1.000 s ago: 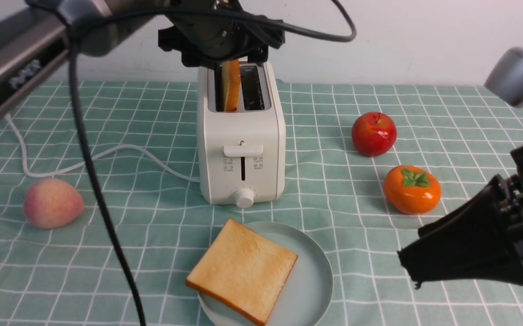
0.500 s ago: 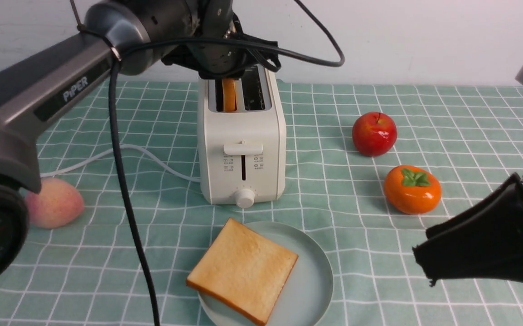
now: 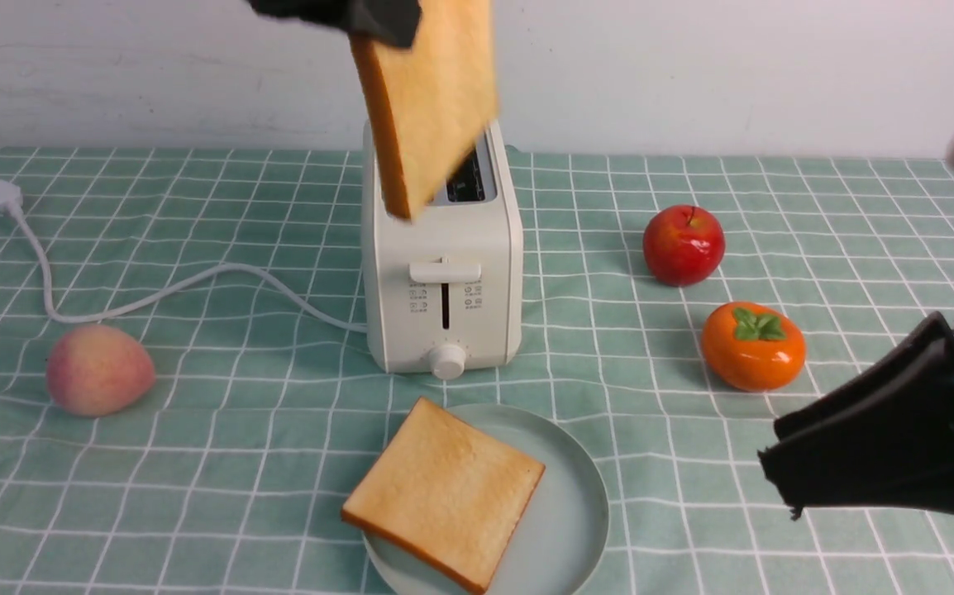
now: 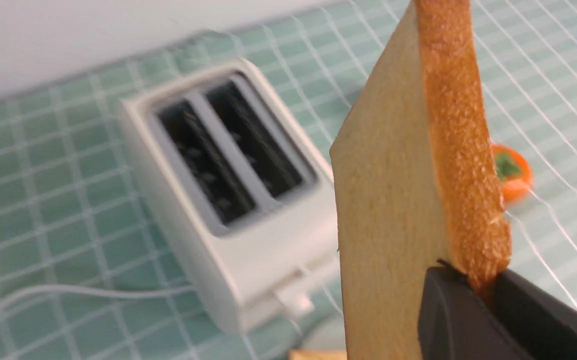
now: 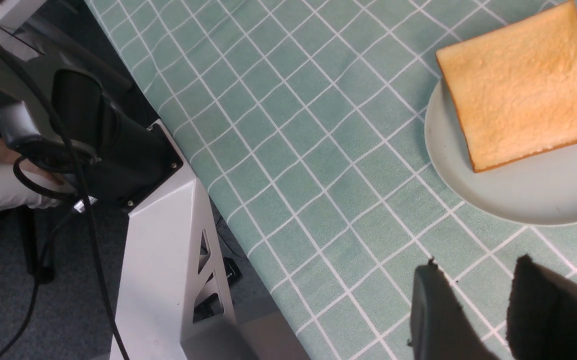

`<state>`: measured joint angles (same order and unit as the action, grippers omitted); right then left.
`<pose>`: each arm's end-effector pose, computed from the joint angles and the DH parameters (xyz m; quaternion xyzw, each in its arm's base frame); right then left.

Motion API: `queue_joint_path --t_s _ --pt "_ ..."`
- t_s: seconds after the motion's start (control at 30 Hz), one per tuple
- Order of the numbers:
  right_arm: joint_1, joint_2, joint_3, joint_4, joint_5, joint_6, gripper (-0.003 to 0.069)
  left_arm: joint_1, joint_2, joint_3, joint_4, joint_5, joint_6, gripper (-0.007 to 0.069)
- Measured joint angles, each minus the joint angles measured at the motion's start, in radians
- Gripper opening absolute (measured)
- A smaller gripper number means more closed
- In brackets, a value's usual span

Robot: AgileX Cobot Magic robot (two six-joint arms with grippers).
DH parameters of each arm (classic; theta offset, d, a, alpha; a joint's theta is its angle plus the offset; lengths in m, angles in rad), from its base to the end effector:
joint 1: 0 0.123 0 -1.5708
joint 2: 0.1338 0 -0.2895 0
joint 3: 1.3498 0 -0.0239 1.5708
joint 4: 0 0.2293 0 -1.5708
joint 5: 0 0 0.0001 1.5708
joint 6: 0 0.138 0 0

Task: Take toasted bread from bread machine on blue coffee table place on plate.
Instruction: 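Place the slice of bread on the plate with the left gripper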

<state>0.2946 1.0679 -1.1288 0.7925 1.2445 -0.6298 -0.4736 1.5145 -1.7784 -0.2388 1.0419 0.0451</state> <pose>0.1414 0.1402 0.3662 -0.3691 0.8179 0.3429 0.2779 0.2849 -0.1777 0.4281 0.2202 0.8710 -0.2059 0.3880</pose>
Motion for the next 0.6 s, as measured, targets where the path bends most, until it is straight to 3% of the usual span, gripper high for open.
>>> queue_joint_path --t_s 0.07,0.2,0.23,0.27,0.37,0.47,0.57,0.6 --pt "0.000 0.000 0.000 0.000 0.000 -0.005 0.0225 0.000 -0.053 0.181 -0.195 -0.003 0.126 0.0039" --pt "0.000 0.000 0.000 0.000 0.000 -0.007 0.0232 0.000 -0.064 0.442 -0.446 -0.085 0.249 0.0039" --pt "0.000 0.000 0.000 0.000 0.000 -0.007 0.0232 0.000 -0.061 0.471 -0.460 -0.104 0.263 0.0039" --pt "0.000 0.000 0.000 0.000 0.000 -0.007 0.0232 0.000 -0.041 0.580 -0.579 -0.186 0.315 0.0039" --pt "0.000 0.000 0.000 -0.001 0.000 -0.007 0.0232 0.000 0.009 0.730 -0.709 -0.359 0.367 0.0039" --pt "0.000 0.000 0.000 -0.001 0.000 -0.007 0.0232 0.000 0.050 0.799 -0.760 -0.464 0.377 0.0042" --pt "0.000 0.000 0.000 -0.001 0.000 -0.007 0.0236 0.000 0.075 0.829 -0.760 -0.526 0.380 0.0082" --pt "0.000 0.000 0.000 -0.001 0.000 -0.007 0.0237 0.000 0.078 0.831 -0.750 -0.537 0.380 0.0127"
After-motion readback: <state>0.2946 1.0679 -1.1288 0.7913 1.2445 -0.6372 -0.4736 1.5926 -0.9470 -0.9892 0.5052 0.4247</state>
